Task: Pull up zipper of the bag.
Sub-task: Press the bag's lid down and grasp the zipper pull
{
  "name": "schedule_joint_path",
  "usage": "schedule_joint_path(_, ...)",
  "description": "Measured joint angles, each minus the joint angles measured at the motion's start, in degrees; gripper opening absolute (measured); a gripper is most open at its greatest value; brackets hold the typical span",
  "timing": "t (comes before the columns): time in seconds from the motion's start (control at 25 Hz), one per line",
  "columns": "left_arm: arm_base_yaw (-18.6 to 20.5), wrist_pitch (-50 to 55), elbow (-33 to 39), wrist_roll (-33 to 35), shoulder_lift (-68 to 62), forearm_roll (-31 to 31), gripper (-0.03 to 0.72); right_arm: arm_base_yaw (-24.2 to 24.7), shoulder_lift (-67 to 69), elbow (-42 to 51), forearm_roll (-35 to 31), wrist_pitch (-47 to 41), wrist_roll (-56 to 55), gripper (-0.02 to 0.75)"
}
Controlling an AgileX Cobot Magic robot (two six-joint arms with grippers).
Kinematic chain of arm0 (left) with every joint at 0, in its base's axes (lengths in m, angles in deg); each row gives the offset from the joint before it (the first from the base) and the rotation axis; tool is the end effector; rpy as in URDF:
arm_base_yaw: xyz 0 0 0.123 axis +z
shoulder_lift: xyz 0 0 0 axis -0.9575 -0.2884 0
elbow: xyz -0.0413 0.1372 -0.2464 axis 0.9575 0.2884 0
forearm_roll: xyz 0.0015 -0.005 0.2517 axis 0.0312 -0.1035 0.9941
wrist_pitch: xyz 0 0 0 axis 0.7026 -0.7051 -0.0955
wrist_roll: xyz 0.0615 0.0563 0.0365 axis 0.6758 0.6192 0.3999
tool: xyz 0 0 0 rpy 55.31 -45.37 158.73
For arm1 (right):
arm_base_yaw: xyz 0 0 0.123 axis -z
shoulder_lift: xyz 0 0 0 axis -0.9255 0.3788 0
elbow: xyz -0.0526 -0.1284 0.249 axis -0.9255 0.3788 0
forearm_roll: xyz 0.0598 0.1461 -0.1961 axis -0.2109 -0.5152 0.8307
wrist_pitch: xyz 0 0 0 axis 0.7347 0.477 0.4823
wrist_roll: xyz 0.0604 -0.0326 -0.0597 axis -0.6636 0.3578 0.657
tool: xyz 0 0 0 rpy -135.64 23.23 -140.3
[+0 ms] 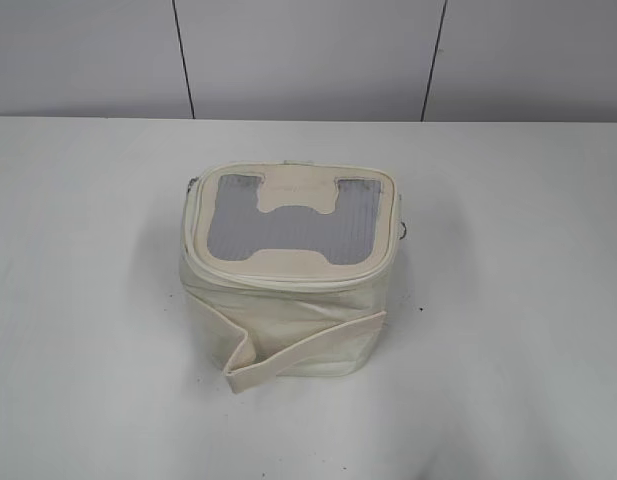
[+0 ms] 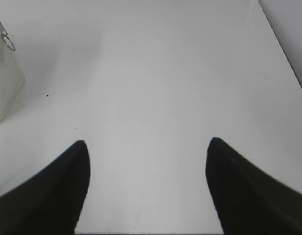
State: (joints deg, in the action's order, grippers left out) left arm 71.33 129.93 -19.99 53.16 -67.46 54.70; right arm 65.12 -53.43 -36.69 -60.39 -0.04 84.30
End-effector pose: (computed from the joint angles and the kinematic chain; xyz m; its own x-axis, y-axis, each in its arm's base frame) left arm -0.0113 -0.0097 0.2900 -0.3974 0.0917 -0.9130 0.1661 0.9857 0.0267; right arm -0.0052 0.0002 0.2782 -0.4355 -0.0611 -0.8981 -0.0684 0.9971 -0.0347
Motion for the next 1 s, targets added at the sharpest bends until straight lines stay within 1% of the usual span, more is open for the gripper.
schedule_joint_path(0.2, 0.0, -2.7, -1.5, 0.0, -5.2, -3.2, 0.244, 0.0, 5.8, -0.6, 0.8, 1.7, 0.0, 0.575)
schedule_joint_path(0.32, 0.0, -4.3, -2.4, 0.0, -10.4, -5.4, 0.244, -0.6, 12.1, -1.0, 1.0, 5.6, 0.0, 0.575)
schedule_joint_path(0.4, 0.0, -6.8, -2.4, 0.0, -14.5, -6.1, 0.244, -2.5, 15.2, -1.0, 1.5, 9.6, 0.0, 0.575)
schedule_joint_path(0.48, 0.0, -12.5, -2.4, 0.0, -19.3, -6.9, 0.244, -5.3, 18.5, -1.2, 2.5, 12.8, 0.0, 0.575)
schedule_joint_path(0.6, 0.0, -19.4, -3.3, 0.0, -26.8, -10.1, 0.244, -9.1, 26.0, -2.2, 3.9, 15.8, 0.0, 0.575)
schedule_joint_path(0.72, 0.0, -21.7, -4.7, 0.0, -34.9, -12.9, 0.244, -11.7, 35.1, -5.0, 3.9, 17.2, 0.0, 0.575)
schedule_joint_path(0.84, 0.0, -22.0, -6.3, 0.2, -43.0, -15.2, 0.244, -13.1, 44.5, -9.5, 3.9, 18.3, 0.0, 0.575)
schedule_joint_path(0.92, 0.0, -22.1, -7.7, 2.0, -50.1, -17.3, 0.244, -13.3, 51.1, -13.3, 3.9, 18.9, 0.3, 0.575)
schedule_joint_path(1.0, 0.0, -21.9, -9.2, 5.7, -54.8, -20.7, 0.244, -13.4, 56.8, -17.0, 3.5, 19.0, 2.1, 0.575)
